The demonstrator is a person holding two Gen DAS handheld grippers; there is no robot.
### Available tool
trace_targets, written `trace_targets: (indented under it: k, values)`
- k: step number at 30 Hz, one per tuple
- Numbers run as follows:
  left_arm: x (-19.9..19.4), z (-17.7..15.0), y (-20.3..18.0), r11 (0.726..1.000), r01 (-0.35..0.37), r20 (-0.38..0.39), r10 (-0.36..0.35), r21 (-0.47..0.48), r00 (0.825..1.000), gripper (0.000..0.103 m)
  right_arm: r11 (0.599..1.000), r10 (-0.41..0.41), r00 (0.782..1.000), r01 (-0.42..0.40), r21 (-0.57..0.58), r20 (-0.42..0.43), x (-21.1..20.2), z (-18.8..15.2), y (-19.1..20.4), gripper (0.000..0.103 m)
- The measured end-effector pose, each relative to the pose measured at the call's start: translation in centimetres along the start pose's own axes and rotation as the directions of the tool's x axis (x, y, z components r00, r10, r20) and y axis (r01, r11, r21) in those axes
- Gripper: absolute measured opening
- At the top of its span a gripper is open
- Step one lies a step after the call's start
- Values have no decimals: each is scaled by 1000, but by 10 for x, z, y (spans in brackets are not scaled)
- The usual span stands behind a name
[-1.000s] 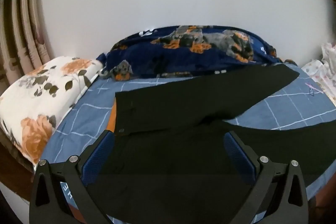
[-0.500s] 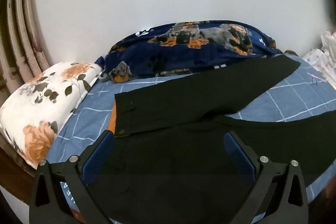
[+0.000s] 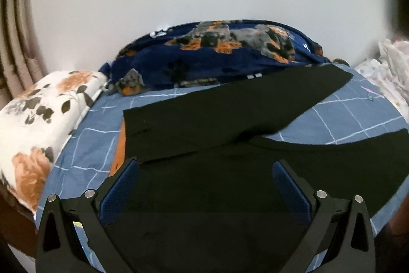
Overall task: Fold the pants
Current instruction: 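Position both grippers over the black pants lying on the bed, then grasp the waistband edge of the black pants with the left gripper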
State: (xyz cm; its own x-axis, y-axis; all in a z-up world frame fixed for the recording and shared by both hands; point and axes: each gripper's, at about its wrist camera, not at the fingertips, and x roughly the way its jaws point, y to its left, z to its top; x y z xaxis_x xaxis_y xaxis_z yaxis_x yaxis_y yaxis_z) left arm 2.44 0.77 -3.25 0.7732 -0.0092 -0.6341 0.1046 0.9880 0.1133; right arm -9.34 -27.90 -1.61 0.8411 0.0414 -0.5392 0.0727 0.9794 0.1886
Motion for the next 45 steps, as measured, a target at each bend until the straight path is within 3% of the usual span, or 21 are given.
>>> trace_targets:
  k: [2,7,12,16,19,22,27,29,34,37,39,41,43,45]
  values:
    - [3,3,11,999,-21,-7,21,-28,1000,103,1000,2,1000,-2,1,-1,1,0,1,103]
    - [14,14,54,992,42,-47,-48,-116,998,102,1000,9,1000,-9,3,-6,3,0,-1,103]
    - [60,30,122,986,39,-114,-58,-164,992,100,1000,0,1000,0,21,-31,11,-3,-9,103]
    - [111,39,177,972,65,-169,-105,-227,980,57,998,-15,998,19,58,-61,20,-4,-21,103]
    - [150,43,205,959,127,-201,-180,-252,963,57,995,-21,995,30,92,-94,30,-5,-25,103]
    - [183,53,217,970,139,-217,-182,-198,959,57,996,-28,995,36,83,-94,34,-5,-23,103]
    - [226,67,234,961,172,-233,-222,-218,947,57,999,-33,990,37,26,-137,51,-4,-8,103]
    - [239,70,235,969,165,-236,-206,-184,949,57,999,-31,986,33,10,-163,61,-6,-3,103]
    - [275,70,232,979,158,-304,-191,-130,933,57,1000,-28,976,26,-12,-216,78,-14,5,103]
    - [284,72,231,969,204,-281,-235,-136,930,57,1000,-29,971,25,-20,-236,84,-17,7,103]
    - [293,73,230,959,240,-298,-276,-153,914,56,999,-30,969,25,-22,-245,86,-18,8,103]
    - [293,73,231,959,229,-290,-270,-168,918,49,999,-30,967,25,-22,-254,89,-19,9,103]
    - [292,73,235,943,250,-282,-307,-220,909,28,999,-30,965,26,-21,-259,91,-18,10,103]
    - [285,72,238,941,230,-273,-295,-248,916,19,1000,-28,965,24,-18,-261,92,-18,11,103]
